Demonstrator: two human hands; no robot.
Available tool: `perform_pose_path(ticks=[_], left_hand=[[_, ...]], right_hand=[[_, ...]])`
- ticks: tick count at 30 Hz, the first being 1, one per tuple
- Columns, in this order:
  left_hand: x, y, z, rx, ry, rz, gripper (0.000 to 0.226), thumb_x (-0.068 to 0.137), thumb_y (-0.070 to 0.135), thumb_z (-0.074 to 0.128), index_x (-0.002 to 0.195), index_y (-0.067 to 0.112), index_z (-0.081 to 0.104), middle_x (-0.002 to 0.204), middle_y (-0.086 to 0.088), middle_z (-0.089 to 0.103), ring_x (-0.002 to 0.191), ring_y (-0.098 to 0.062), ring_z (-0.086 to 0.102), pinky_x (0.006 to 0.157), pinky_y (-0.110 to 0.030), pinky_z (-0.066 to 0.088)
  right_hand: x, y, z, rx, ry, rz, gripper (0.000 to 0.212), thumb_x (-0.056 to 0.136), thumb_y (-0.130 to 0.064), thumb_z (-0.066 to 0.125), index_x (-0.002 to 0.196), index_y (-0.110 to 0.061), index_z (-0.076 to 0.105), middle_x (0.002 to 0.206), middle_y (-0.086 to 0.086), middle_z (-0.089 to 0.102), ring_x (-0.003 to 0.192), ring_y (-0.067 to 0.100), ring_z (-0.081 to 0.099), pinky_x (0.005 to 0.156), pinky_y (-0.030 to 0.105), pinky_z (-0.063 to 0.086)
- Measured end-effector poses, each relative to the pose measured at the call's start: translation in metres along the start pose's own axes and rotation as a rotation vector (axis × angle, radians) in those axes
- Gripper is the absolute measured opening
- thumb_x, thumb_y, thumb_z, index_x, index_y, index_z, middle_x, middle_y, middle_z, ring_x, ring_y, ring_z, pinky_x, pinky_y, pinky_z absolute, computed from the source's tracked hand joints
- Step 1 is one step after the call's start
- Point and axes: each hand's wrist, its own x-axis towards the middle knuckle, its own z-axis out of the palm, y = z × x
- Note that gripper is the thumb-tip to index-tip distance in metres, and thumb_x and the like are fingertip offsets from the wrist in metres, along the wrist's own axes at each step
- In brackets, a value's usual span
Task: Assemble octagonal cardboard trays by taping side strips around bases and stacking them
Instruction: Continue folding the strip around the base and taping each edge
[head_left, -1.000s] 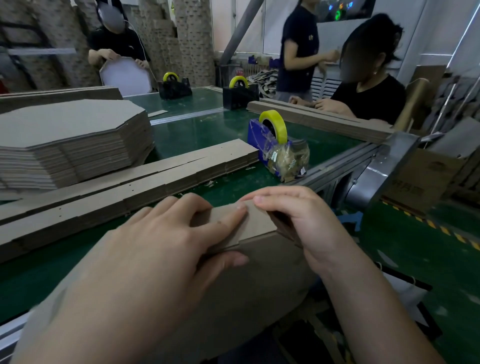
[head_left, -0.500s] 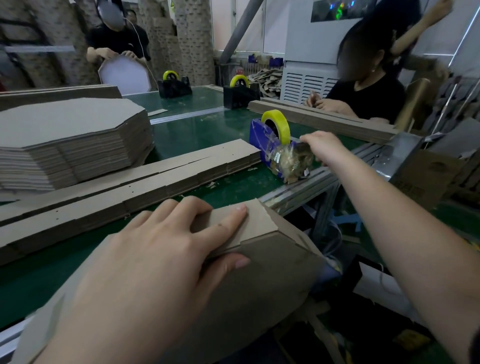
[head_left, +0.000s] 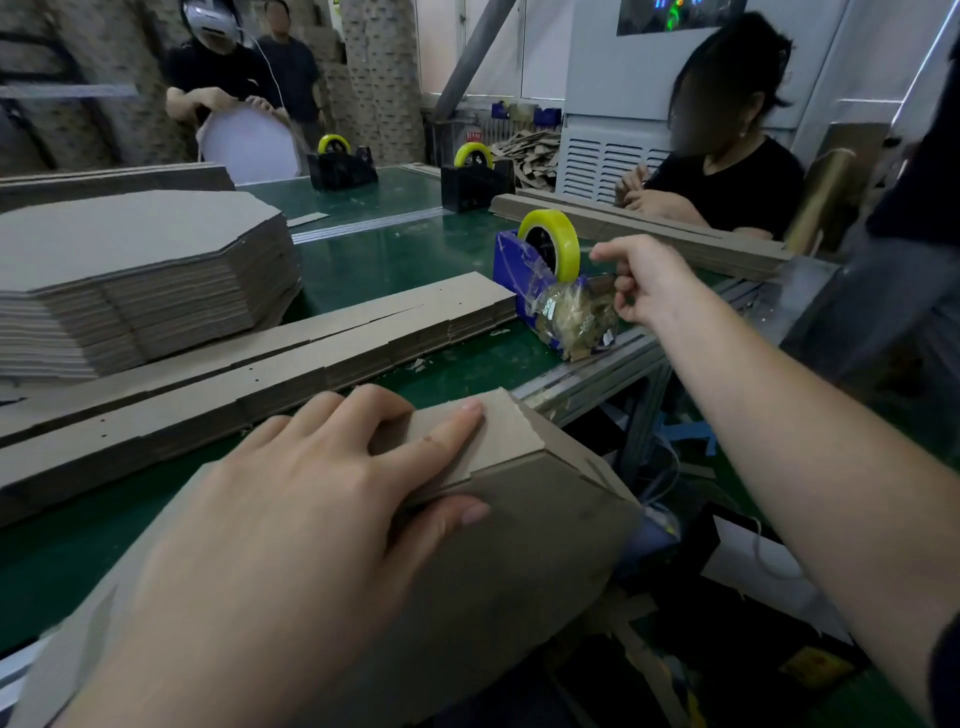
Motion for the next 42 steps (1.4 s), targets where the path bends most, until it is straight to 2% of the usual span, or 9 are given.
perform_pose_path(ticks=[3,10,15,18,21,26,30,33,42], left_hand=[[0.000,-0.001,0.001,-0.004,0.016,-0.008,0.053,0.085,0.061,0.034,0.124,0.039,0.063,0.095,0.005,0.063,0.078,-0.025,0.065,0.054,-0.033,0.047],[0.002,-0.002,0.003,0.009,0.020,-0.010,0.051,0.085,0.061,0.035,0.122,0.040,0.063,0.095,0.005,0.064,0.076,-0.025,0.064,0.055,-0.028,0.035],[0.001,-0.001,0.000,0.000,0.023,0.013,0.051,0.089,0.058,0.033,0.126,0.037,0.061,0.100,0.003,0.065,0.079,-0.027,0.065,0.055,-0.036,0.049],[0.002,0.000,-0.003,0.000,0.017,0.048,0.048,0.091,0.054,0.032,0.128,0.040,0.059,0.104,0.002,0.066,0.081,-0.027,0.066,0.055,-0.038,0.050],[0.002,0.000,-0.007,-0.028,-0.017,0.039,0.046,0.090,0.054,0.032,0.127,0.043,0.059,0.102,0.004,0.066,0.079,-0.025,0.065,0.055,-0.034,0.047],[0.009,0.005,-0.013,-0.093,-0.046,0.019,0.043,0.087,0.059,0.039,0.118,0.044,0.064,0.095,0.011,0.065,0.073,-0.017,0.064,0.053,-0.014,0.027],[0.009,0.010,-0.014,-0.214,-0.051,-0.025,0.045,0.081,0.059,0.039,0.113,0.042,0.066,0.098,0.012,0.063,0.074,-0.016,0.062,0.052,-0.020,0.033],[0.008,0.008,-0.011,-0.213,-0.045,-0.028,0.047,0.077,0.059,0.042,0.113,0.041,0.066,0.098,0.011,0.064,0.073,-0.016,0.061,0.052,-0.015,0.027],[0.003,0.005,-0.004,-0.200,0.040,-0.025,0.032,0.082,0.055,0.062,0.109,0.038,0.069,0.099,0.011,0.065,0.078,-0.019,0.066,0.057,-0.025,0.040]], right_hand=[[-0.010,0.017,-0.003,0.196,0.002,-0.113,0.003,0.076,-0.011,0.066,0.073,-0.013,0.067,0.049,-0.013,0.049,0.047,0.002,0.035,0.056,0.020,0.034],[-0.020,0.046,-0.011,0.473,-0.028,-0.249,0.048,0.075,0.008,0.045,0.035,-0.018,0.049,0.046,-0.003,0.044,0.047,0.009,0.038,0.059,0.025,0.034],[-0.023,0.062,-0.028,-0.216,0.160,-0.309,0.019,0.077,-0.011,0.065,0.060,-0.002,0.064,0.061,0.004,0.058,0.064,0.020,0.053,0.072,0.032,0.043],[-0.027,0.068,-0.042,-0.555,0.296,-0.319,0.029,0.079,-0.021,0.067,0.067,0.006,0.066,0.071,0.025,0.063,0.067,0.037,0.058,0.071,0.036,0.050],[-0.047,0.060,-0.047,-0.704,0.304,-0.482,0.024,0.084,-0.023,0.066,0.068,-0.005,0.069,0.091,0.015,0.061,0.079,0.026,0.055,0.080,0.034,0.044],[-0.103,0.018,-0.027,-0.741,-0.097,-0.641,0.016,0.086,-0.029,0.068,0.071,-0.024,0.066,0.089,-0.004,0.051,0.079,0.007,0.048,0.069,0.023,0.033],[-0.155,-0.011,-0.017,-0.226,-0.749,-0.457,0.015,0.085,-0.020,0.066,0.070,-0.021,0.071,0.072,-0.006,0.061,0.059,0.009,0.047,0.063,0.022,0.042],[-0.175,-0.015,-0.015,-0.150,-1.060,-0.337,0.009,0.075,-0.024,0.066,0.068,-0.020,0.071,0.070,-0.003,0.057,0.056,0.009,0.045,0.059,0.019,0.041],[-0.179,0.001,-0.012,-0.424,-1.093,-0.172,0.021,0.071,-0.015,0.059,0.053,-0.020,0.067,0.069,-0.001,0.056,0.062,0.011,0.040,0.055,0.018,0.033]])
